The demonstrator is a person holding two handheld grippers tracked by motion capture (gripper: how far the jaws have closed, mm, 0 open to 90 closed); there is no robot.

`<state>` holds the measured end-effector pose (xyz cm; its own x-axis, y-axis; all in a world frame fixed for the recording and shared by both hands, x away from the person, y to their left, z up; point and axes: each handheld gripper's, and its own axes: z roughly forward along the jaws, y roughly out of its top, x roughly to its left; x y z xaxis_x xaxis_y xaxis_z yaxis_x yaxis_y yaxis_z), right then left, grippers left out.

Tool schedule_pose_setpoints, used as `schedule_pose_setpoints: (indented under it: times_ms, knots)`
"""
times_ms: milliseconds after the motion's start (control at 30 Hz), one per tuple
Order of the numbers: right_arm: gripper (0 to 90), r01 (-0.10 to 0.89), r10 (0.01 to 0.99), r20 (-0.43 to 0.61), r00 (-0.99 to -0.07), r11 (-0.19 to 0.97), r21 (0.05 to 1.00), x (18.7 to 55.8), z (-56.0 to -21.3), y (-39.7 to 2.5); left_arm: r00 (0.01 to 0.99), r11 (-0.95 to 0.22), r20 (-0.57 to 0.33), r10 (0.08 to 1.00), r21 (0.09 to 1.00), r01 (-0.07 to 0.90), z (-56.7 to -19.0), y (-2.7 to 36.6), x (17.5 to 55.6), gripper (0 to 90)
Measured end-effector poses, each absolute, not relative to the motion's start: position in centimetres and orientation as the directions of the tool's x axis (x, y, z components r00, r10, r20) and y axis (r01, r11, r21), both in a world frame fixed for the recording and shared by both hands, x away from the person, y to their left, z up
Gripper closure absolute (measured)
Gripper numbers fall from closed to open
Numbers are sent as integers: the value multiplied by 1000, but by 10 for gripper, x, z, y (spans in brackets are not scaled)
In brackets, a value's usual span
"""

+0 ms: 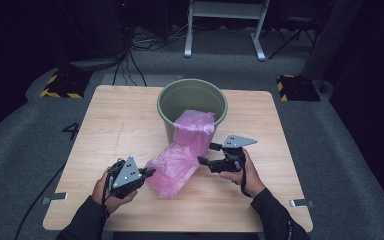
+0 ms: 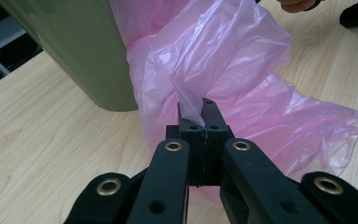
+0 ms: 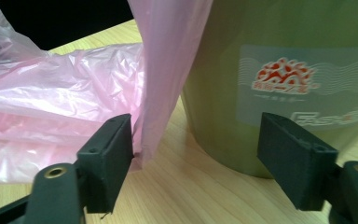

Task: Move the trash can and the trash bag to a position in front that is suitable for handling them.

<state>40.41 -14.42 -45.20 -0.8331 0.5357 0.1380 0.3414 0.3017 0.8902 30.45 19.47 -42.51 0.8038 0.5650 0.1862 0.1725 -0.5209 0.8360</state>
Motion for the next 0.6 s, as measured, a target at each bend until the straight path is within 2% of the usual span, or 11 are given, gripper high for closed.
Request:
schedule_pose_setpoints:
  times_ms: [67, 100, 133, 300, 333, 367, 600]
  knots:
    - [341, 346, 520, 154, -840, 294, 891, 404, -452, -143, 804, -519, 183, 566, 837, 175, -426, 195, 304, 900]
    - [481, 323, 506, 135, -852, 304, 897, 401, -452, -139, 802, -516, 180, 569, 838, 178, -426, 196, 304, 900]
    - [550, 316, 494, 135, -859, 303, 899, 400, -451, -138, 802, -516, 180, 569, 838, 178, -426, 196, 304, 899]
    - [821, 262, 449, 123, -885, 263, 928, 396, -446, -136, 797, -519, 192, 573, 838, 172, -425, 197, 303, 900]
    - [821, 262, 449, 123, -885, 263, 928, 396, -446, -136, 797, -519, 192, 573, 838, 172, -425, 197, 303, 899]
    - [875, 239, 426, 121, -897, 234, 942, 392, -440, -137, 795, -507, 185, 578, 844, 173, -424, 198, 303, 900]
    - [892, 136, 385, 70, -920, 148, 979, 380, -405, -143, 788, -492, 192, 586, 856, 157, -418, 201, 302, 899]
